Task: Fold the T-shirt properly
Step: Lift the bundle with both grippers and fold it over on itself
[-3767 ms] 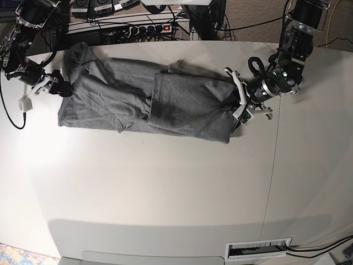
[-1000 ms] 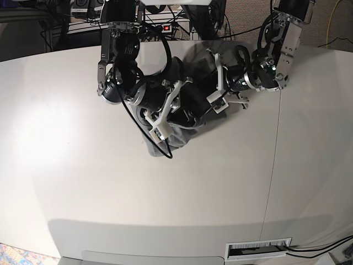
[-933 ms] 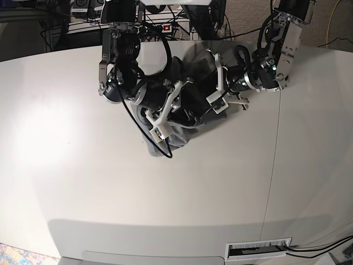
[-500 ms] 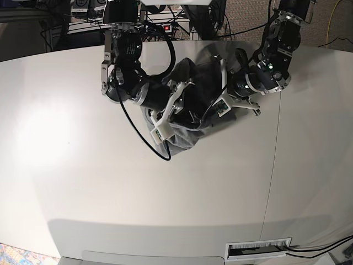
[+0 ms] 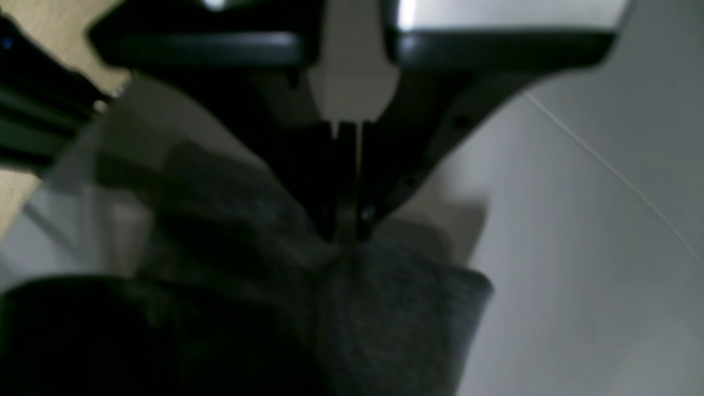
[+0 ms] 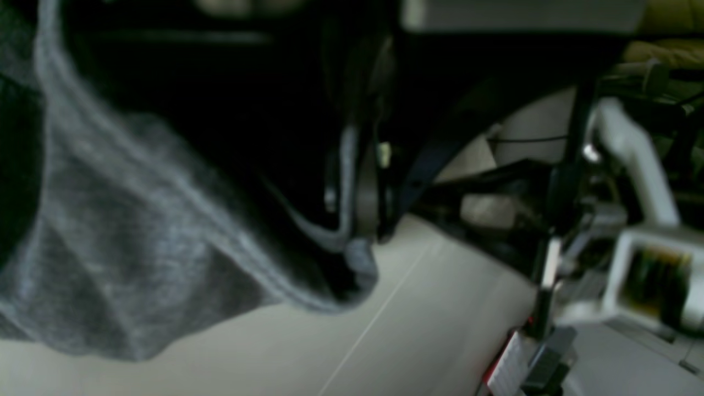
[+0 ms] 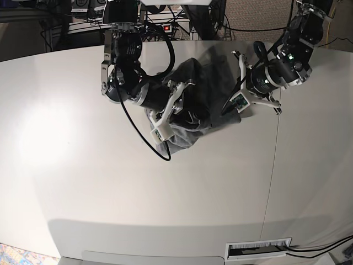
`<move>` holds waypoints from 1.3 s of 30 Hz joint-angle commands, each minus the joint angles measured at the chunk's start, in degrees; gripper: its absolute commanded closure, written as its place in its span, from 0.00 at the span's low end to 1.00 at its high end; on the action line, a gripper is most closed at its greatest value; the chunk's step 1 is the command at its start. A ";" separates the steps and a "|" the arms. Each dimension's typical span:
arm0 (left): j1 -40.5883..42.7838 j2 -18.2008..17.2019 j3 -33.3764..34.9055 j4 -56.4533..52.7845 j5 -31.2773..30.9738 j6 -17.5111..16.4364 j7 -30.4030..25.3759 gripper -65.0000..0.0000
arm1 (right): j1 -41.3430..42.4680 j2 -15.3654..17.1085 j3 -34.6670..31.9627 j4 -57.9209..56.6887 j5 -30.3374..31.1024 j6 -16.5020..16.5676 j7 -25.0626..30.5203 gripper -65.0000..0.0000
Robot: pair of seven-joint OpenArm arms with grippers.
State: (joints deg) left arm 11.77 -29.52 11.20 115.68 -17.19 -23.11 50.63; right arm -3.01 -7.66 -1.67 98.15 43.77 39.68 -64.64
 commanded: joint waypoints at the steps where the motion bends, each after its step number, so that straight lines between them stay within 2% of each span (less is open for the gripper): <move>1: 0.46 -0.68 -0.24 0.85 -0.42 0.20 -1.90 1.00 | 0.96 -0.44 -0.09 0.94 1.95 0.32 1.84 1.00; 6: 5.31 -0.79 -0.24 -1.18 -0.37 0.20 -15.72 1.00 | 0.94 -0.46 -0.11 0.94 6.67 0.32 1.66 1.00; 14: 6.32 -0.42 -0.22 -11.15 0.68 0.13 -21.79 1.00 | 0.76 -0.46 -0.33 0.94 10.23 0.32 1.25 1.00; 19: 6.29 2.43 -0.22 -12.74 0.70 -0.28 -22.21 1.00 | 0.79 -0.48 -4.00 0.94 10.03 0.32 1.46 1.00; 22: 6.32 4.15 -0.22 -12.74 0.72 -0.48 -22.12 1.00 | 0.79 -0.46 -7.02 0.94 4.09 0.32 4.17 1.00; 25: 6.32 4.26 -0.22 -12.72 0.70 -0.72 -21.97 1.00 | 0.79 -0.44 -8.81 0.92 -1.84 0.32 8.20 1.00; 32: 6.34 4.26 -0.22 -12.72 0.70 -0.70 -21.94 1.00 | 0.79 -0.44 -9.53 -1.97 -4.37 0.32 9.46 1.00; 33: 6.32 4.26 -0.22 -12.72 0.70 -0.70 -21.97 1.00 | 0.81 -0.44 -9.53 -1.95 -3.89 0.32 9.51 0.97; 36: 6.32 4.24 -0.22 -12.72 0.72 -0.70 -21.94 1.00 | 0.81 -0.42 -9.53 -1.95 -0.09 0.32 9.05 0.68; 37: 6.32 4.24 -0.22 -12.72 0.76 -0.70 -21.97 1.00 | 0.81 -0.42 -9.53 -1.95 1.11 0.32 8.72 0.64; 39: 6.32 4.24 -0.22 -12.72 0.79 -0.70 -21.97 1.00 | 0.83 -0.42 -9.53 -1.90 5.40 0.32 6.40 0.64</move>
State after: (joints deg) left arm 18.06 -24.77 11.09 102.50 -16.97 -23.77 27.77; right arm -3.01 -7.62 -11.00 95.24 47.72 39.46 -59.75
